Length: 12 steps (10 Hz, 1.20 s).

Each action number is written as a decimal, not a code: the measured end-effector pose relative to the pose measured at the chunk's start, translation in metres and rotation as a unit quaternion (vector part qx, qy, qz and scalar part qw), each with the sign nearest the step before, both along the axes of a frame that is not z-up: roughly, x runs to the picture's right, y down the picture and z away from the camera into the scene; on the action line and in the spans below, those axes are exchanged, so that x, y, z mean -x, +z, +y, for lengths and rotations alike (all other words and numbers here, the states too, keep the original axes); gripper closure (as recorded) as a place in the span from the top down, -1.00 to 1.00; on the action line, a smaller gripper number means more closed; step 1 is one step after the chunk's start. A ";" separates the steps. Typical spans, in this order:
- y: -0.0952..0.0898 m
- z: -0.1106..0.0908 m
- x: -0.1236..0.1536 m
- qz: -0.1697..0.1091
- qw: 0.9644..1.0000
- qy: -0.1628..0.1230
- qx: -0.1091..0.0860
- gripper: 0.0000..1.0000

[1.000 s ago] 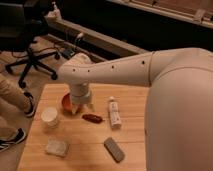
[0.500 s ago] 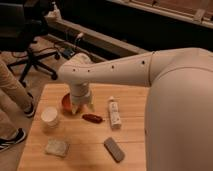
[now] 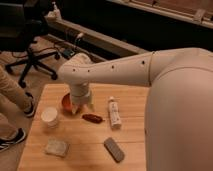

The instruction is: Pick up the ceramic bowl

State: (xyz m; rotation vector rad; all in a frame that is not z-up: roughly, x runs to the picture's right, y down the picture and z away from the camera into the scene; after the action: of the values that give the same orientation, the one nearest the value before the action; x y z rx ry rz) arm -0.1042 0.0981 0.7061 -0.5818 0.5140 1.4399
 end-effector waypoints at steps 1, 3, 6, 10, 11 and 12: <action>0.007 -0.011 -0.001 -0.003 1.000 -0.003 -0.013 0.30; 0.028 -0.039 -0.001 -0.010 0.999 -0.008 -0.043 0.30; 0.065 -0.070 0.007 -0.027 0.997 -0.009 -0.065 0.30; 0.107 -0.068 0.027 -0.058 0.997 -0.007 -0.054 0.30; 0.119 -0.065 0.028 -0.060 0.997 -0.012 -0.052 0.30; 0.134 -0.061 0.026 -0.056 0.997 -0.020 -0.050 0.30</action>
State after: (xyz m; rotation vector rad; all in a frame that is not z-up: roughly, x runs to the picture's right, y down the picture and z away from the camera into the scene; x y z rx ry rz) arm -0.1300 0.0376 0.8397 -0.5646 0.3615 1.3786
